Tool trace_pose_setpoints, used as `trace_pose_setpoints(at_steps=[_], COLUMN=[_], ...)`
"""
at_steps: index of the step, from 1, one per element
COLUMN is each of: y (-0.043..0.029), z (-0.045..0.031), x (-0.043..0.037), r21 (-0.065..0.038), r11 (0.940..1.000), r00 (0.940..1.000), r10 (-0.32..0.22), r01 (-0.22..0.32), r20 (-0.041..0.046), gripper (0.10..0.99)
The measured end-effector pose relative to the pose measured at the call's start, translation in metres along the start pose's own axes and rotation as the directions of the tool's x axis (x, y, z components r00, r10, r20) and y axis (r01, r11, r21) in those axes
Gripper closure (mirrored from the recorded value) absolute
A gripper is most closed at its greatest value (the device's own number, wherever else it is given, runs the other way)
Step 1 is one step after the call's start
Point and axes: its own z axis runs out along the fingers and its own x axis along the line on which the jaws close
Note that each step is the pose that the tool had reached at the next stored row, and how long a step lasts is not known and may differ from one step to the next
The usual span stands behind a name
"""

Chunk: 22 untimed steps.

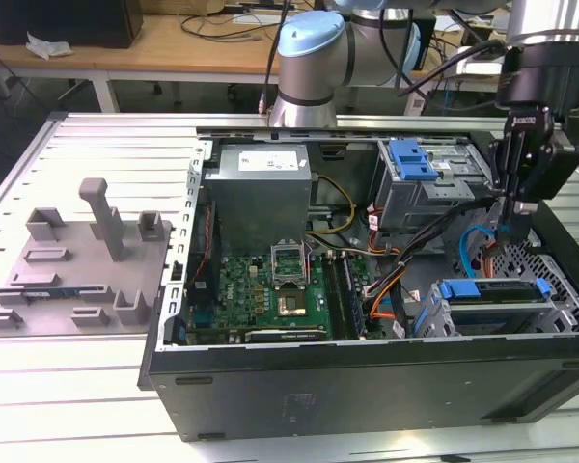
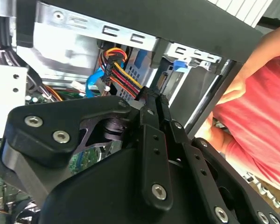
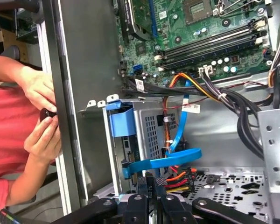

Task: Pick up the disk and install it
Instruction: 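Insert the first disk wire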

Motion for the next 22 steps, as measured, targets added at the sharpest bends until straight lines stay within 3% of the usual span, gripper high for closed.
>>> trace_pose_setpoints(at_steps=[3, 6, 8, 13, 16, 19, 22], y=[-0.0018, -0.0028, -0.0033, -0.0059, -0.0057, -0.0037, -0.0027], z=[0.0027, 0.0037, 0.0045, 0.0145, 0.0191, 0.0225, 0.0249], x=[0.0078, 0.0140, 0.0174, 0.0340, 0.0413, 0.0470, 0.0511], r21=[-0.001, 0.000, 0.000, -0.001, 0.005, 0.009, 0.009], r11=[1.0000, 1.0000, 1.0000, 1.0000, 0.9999, 0.9998, 0.9998], r00=[1.0000, 0.9993, 0.9991, 0.9987, 0.9950, 0.9862, 0.9808], r10=[0.000, 0.002, 0.002, 0.003, 0.009, 0.015, 0.017], r01=[0.000, -0.002, -0.002, -0.003, -0.009, -0.016, -0.019], r20=[0.0075, 0.0386, 0.0430, 0.0501, 0.0998, 0.1648, 0.1945], gripper=[0.918, 0.918, 0.918, 0.918, 0.918, 0.918, 0.918])
